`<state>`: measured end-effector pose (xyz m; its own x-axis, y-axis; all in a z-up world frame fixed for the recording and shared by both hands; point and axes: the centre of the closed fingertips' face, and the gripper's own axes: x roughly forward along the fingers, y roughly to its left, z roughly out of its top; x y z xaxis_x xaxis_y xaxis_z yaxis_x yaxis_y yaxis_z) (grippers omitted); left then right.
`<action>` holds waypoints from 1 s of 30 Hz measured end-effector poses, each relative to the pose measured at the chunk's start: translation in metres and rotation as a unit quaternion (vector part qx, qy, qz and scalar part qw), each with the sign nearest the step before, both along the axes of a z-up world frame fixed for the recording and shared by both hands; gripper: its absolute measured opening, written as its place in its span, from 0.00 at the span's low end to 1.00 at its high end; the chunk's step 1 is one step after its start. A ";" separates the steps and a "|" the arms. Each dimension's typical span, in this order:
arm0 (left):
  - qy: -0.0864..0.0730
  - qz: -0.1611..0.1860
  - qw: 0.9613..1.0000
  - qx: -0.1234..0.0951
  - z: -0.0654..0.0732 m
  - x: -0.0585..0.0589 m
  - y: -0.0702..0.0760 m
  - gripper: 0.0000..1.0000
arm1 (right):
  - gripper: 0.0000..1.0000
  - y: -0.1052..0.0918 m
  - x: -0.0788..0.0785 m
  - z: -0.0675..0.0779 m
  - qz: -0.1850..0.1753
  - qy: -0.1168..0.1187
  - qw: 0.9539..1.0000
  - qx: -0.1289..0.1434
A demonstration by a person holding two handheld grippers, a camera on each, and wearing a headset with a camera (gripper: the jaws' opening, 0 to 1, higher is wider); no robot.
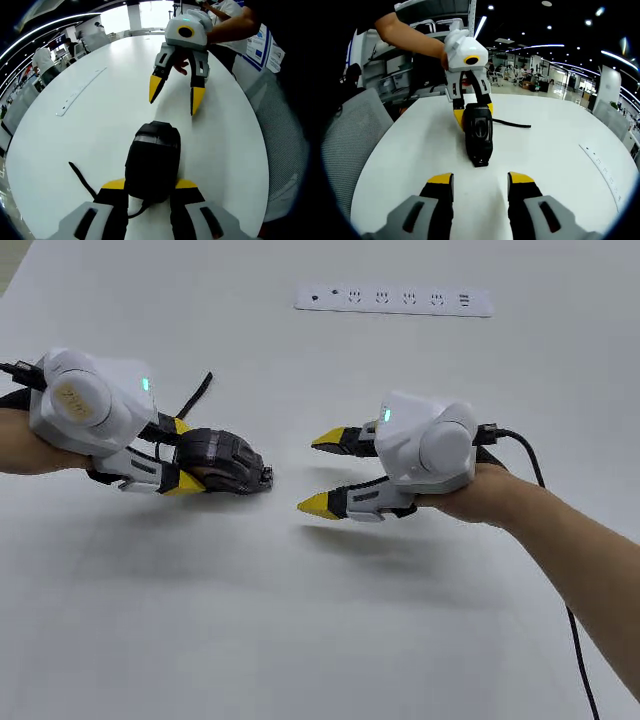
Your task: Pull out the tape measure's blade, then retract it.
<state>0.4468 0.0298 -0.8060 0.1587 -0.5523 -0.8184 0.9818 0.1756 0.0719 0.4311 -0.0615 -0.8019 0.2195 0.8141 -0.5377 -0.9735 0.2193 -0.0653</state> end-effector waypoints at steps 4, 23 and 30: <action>0.005 0.001 1.000 0.003 -0.001 0.000 0.000 0.29 | 0.39 0.011 0.002 -0.005 0.010 -0.001 1.000 -0.007; 0.021 0.003 1.000 0.013 -0.005 -0.001 0.001 0.29 | 0.18 0.038 0.011 -0.024 0.041 0.015 0.998 -0.035; 0.023 0.006 1.000 0.011 -0.006 -0.001 0.001 0.29 | 0.14 0.038 0.009 -0.030 0.042 0.012 0.998 -0.042</action>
<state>0.4455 0.0311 -0.8124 0.1277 -0.5322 -0.8370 0.9821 0.1859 0.0317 0.4401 -0.0232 -0.8321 0.1380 0.7807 -0.6094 -0.9898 0.1311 -0.0562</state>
